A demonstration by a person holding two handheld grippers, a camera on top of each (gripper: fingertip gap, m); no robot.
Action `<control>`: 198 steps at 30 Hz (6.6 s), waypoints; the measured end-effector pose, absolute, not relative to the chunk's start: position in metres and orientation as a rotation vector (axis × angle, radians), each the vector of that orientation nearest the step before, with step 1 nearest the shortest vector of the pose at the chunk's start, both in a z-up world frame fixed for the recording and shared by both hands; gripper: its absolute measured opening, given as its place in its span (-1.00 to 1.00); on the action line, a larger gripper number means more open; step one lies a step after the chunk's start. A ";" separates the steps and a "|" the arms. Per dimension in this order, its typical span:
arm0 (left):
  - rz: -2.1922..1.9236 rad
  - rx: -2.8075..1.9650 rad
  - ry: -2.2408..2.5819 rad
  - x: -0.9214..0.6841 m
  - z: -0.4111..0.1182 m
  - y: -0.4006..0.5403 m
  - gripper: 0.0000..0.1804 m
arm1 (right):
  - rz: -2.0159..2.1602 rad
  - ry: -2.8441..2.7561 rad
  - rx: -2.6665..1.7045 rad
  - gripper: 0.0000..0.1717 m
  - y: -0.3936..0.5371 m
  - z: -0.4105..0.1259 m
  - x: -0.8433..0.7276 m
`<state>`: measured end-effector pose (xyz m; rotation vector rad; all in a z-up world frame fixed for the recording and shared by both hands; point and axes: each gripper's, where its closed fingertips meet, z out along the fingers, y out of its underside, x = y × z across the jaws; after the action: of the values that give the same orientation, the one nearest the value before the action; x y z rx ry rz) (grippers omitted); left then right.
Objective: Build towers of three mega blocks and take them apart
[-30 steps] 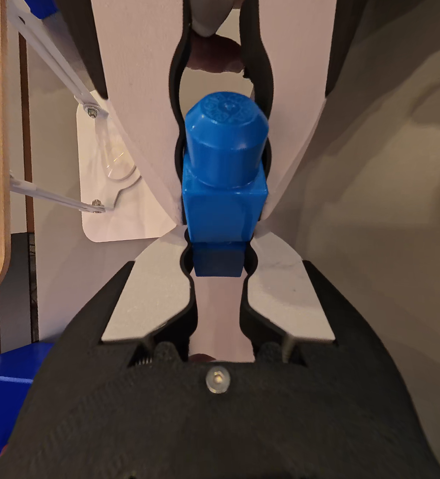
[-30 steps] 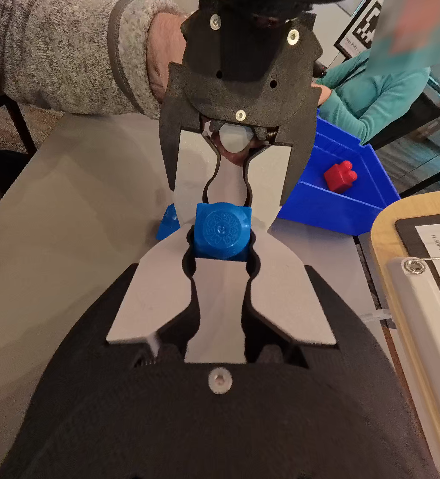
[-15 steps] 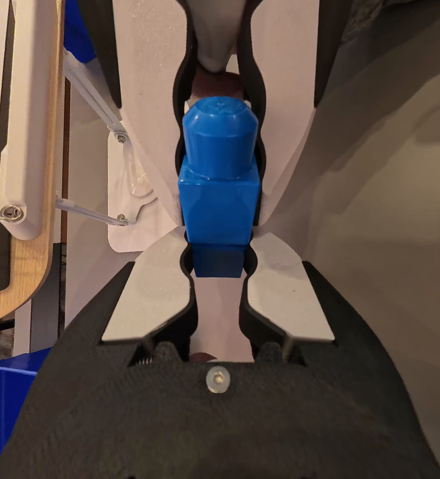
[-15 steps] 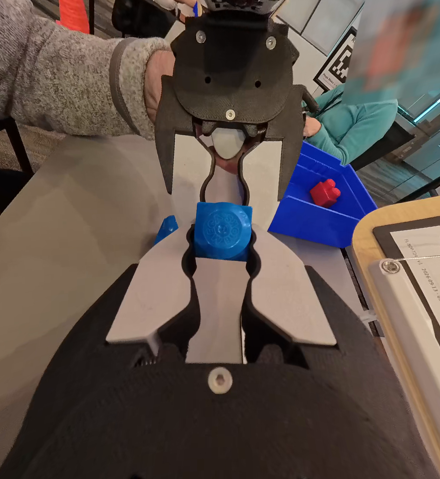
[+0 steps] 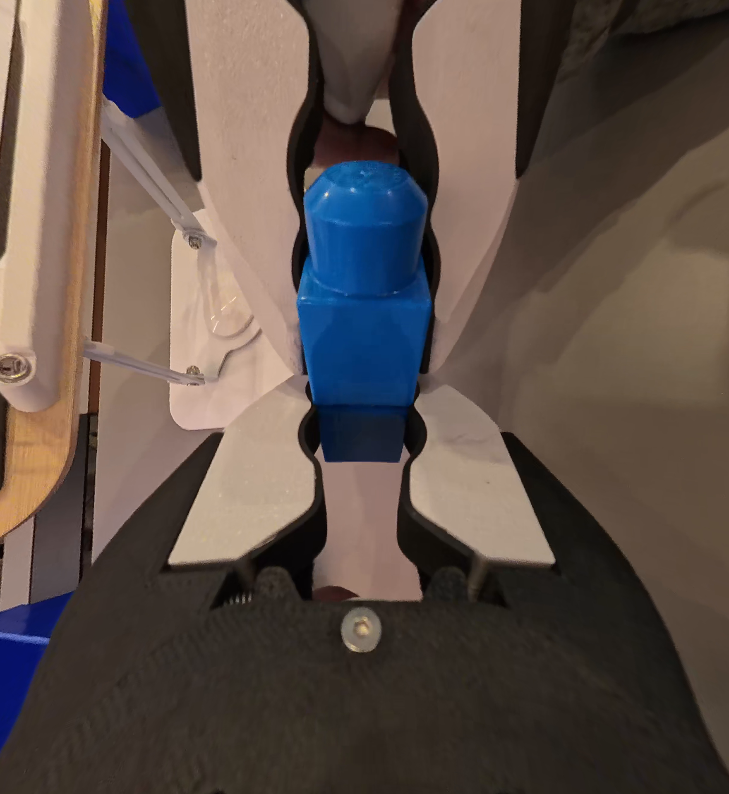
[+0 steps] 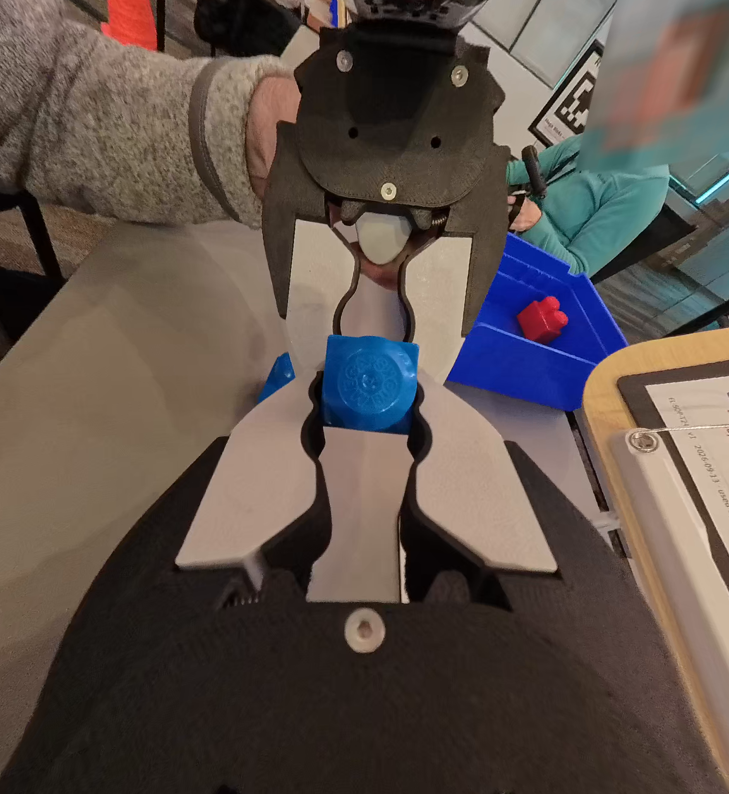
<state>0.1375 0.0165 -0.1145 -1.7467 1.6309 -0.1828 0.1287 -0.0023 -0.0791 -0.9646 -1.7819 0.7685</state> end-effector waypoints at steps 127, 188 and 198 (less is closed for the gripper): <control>-0.318 -1.824 1.089 0.040 -0.093 0.069 -0.56 | 0.744 -2.083 -1.463 -0.57 -0.034 -0.205 0.059; -0.750 -1.664 1.370 0.128 -0.099 0.015 -0.57 | 1.227 -1.420 -0.961 -0.57 0.015 -0.017 0.156; -0.687 -1.696 1.407 0.130 -0.107 0.015 -0.58 | 1.197 -1.462 -0.959 -0.56 0.012 -0.019 0.157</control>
<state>0.1300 0.0149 -0.1071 -1.6958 1.4074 -0.6867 0.1572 0.0117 -0.0194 -0.9592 -1.4617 1.1973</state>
